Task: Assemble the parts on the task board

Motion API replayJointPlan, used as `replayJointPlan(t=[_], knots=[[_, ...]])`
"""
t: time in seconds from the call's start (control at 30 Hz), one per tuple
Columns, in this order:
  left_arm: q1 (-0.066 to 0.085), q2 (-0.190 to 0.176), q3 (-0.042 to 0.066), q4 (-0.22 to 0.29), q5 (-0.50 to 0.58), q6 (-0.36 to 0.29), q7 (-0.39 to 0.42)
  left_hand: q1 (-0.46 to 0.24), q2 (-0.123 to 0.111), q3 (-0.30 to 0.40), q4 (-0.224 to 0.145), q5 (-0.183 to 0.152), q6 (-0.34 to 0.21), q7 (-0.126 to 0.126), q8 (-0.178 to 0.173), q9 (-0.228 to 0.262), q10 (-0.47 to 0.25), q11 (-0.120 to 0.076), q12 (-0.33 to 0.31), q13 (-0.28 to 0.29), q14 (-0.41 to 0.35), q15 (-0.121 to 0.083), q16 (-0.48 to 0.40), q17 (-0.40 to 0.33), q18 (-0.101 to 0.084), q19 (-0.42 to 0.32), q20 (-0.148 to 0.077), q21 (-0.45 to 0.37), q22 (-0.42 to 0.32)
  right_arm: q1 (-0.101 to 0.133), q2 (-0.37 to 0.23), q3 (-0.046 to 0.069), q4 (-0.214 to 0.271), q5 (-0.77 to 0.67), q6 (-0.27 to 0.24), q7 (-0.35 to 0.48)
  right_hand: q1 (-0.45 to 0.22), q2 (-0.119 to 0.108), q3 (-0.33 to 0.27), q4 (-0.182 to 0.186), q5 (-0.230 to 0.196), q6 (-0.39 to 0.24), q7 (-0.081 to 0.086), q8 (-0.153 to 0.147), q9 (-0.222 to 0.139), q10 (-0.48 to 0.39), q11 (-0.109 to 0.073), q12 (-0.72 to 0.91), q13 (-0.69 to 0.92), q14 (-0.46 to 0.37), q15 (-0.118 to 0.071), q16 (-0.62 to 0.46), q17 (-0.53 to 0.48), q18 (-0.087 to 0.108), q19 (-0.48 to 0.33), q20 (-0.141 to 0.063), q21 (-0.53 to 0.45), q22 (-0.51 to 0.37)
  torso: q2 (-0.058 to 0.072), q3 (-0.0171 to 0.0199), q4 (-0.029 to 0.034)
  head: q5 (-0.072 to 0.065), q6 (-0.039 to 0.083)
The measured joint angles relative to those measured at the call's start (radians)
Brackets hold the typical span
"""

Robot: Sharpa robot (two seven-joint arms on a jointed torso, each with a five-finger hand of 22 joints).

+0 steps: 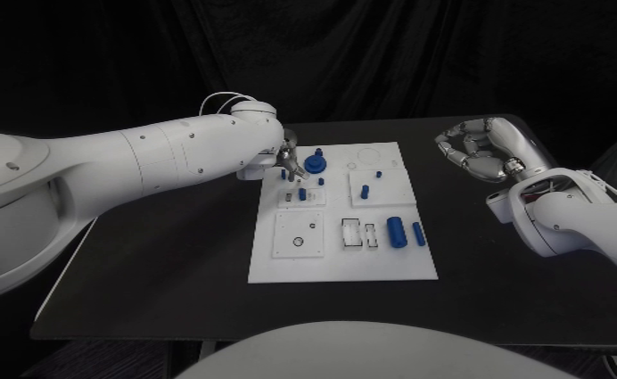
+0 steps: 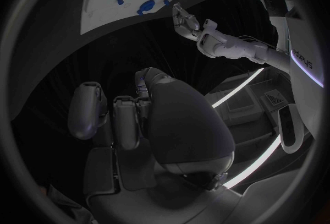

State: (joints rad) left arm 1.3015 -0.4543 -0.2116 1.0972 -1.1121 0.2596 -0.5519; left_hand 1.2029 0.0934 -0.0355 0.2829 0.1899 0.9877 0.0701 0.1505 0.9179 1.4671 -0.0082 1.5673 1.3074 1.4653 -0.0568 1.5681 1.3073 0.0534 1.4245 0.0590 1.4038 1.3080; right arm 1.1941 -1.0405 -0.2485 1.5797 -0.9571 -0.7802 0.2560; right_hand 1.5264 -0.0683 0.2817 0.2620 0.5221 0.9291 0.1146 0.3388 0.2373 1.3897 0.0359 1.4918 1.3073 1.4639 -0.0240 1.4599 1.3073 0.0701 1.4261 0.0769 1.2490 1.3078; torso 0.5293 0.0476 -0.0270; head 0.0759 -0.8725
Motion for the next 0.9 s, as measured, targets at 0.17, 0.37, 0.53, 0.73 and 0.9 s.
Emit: replayJointPlan(t=[0.17, 0.37, 0.53, 0.73, 0.9], knots=[[-0.001, 0.021, 0.000, -0.024, 0.006, 0.019, -0.002, 0.000, 0.000, 0.000, 0.000, 0.000, 0.002, -0.002, 0.000, -0.002, 0.000, 0.000, 0.000, 0.000, 0.000, 0.000, 0.000, 0.000, 0.000, 0.000, 0.000, 0.000, 0.000, 0.000, 0.000, 0.000, 0.001, 0.000, 0.000, 0.000, 0.000, 0.000, 0.000, 0.000, 0.000, 0.000, 0.000, 0.000, 0.000, 0.000, 0.000, 0.000, 0.000, 0.000, 0.000, 0.000, 0.000, 0.000, 0.000, 0.000, 0.000, 0.000, 0.000, -0.0001, 0.0000, 0.001, 0.000], [-0.006, 0.038, 0.000, -0.042, 0.010, 0.032, -0.002, -0.004, 0.004, 0.000, 0.000, 0.000, 0.002, -0.002, -0.004, -0.008, 0.000, 0.000, 0.000, 0.000, 0.000, 0.000, 0.000, 0.000, 0.000, 0.000, 0.000, -0.004, 0.000, 0.000, 0.000, 0.000, 0.002, 0.000, 0.000, 0.000, 0.000, 0.000, 0.000, 0.000, 0.000, 0.000, 0.000, 0.000, 0.000, 0.000, 0.000, 0.000, 0.000, 0.000, 0.000, 0.000, 0.000, 0.000, 0.000, 0.000, 0.000, 0.000, 0.000, -0.0002, 0.0001, 0.001, 0.000], [-0.016, 0.046, 0.000, -0.057, 0.012, 0.040, -0.002, -0.004, 0.004, 0.000, 0.000, 0.000, 0.004, 0.000, -0.006, -0.010, 0.000, 0.000, 0.000, 0.000, 0.000, 0.000, 0.000, 0.000, 0.000, -0.004, 0.003, -0.004, 0.000, 0.000, 0.000, 0.000, 0.004, 0.000, 0.000, 0.000, 0.000, 0.000, 0.000, 0.000, 0.000, 0.000, 0.000, 0.000, 0.000, 0.000, 0.000, 0.000, 0.000, 0.000, 0.000, 0.000, 0.000, 0.000, 0.000, 0.000, 0.000, 0.000, 0.000, -0.0002, 0.0006, 0.001, 0.000], [-0.027, 0.054, 0.000, -0.074, 0.013, 0.049, -0.002, -0.004, 0.004, 0.000, 0.000, 0.004, 0.009, -0.002, -0.006, -0.015, 0.000, 0.000, 0.000, 0.000, 0.000, 0.000, 0.000, 0.000, 0.000, -0.004, 0.004, -0.008, 0.000, 0.000, -0.002, 0.000, 0.006, 0.000, 0.000, 0.000, 0.000, 0.000, 0.000, 0.000, 0.000, 0.000, 0.000, 0.000, 0.000, 0.000, 0.000, 0.000, 0.000, 0.000, 0.000, 0.000, 0.000, 0.000, 0.000, 0.000, 0.000, 0.000, 0.000, -0.0005, 0.0006, 0.000, 0.000], [-0.034, 0.061, 0.000, -0.087, 0.013, 0.055, -0.002, -0.004, 0.004, 0.000, 0.000, 0.004, 0.009, -0.002, -0.006, -0.016, 0.000, 0.000, 0.000, 0.000, 0.000, 0.000, 0.000, 0.000, 0.000, -0.004, 0.003, -0.008, 0.000, 0.000, -0.003, 0.000, 0.007, 0.000, 0.000, 0.000, 0.000, 0.000, 0.000, 0.000, 0.000, 0.000, 0.000, 0.000, 0.000, 0.000, 0.000, 0.000, 0.000, 0.000, 0.000, 0.000, 0.000, 0.000, 0.000, 0.000, 0.000, 0.000, 0.000, -0.0005, 0.0007, 0.000, 0.000]])
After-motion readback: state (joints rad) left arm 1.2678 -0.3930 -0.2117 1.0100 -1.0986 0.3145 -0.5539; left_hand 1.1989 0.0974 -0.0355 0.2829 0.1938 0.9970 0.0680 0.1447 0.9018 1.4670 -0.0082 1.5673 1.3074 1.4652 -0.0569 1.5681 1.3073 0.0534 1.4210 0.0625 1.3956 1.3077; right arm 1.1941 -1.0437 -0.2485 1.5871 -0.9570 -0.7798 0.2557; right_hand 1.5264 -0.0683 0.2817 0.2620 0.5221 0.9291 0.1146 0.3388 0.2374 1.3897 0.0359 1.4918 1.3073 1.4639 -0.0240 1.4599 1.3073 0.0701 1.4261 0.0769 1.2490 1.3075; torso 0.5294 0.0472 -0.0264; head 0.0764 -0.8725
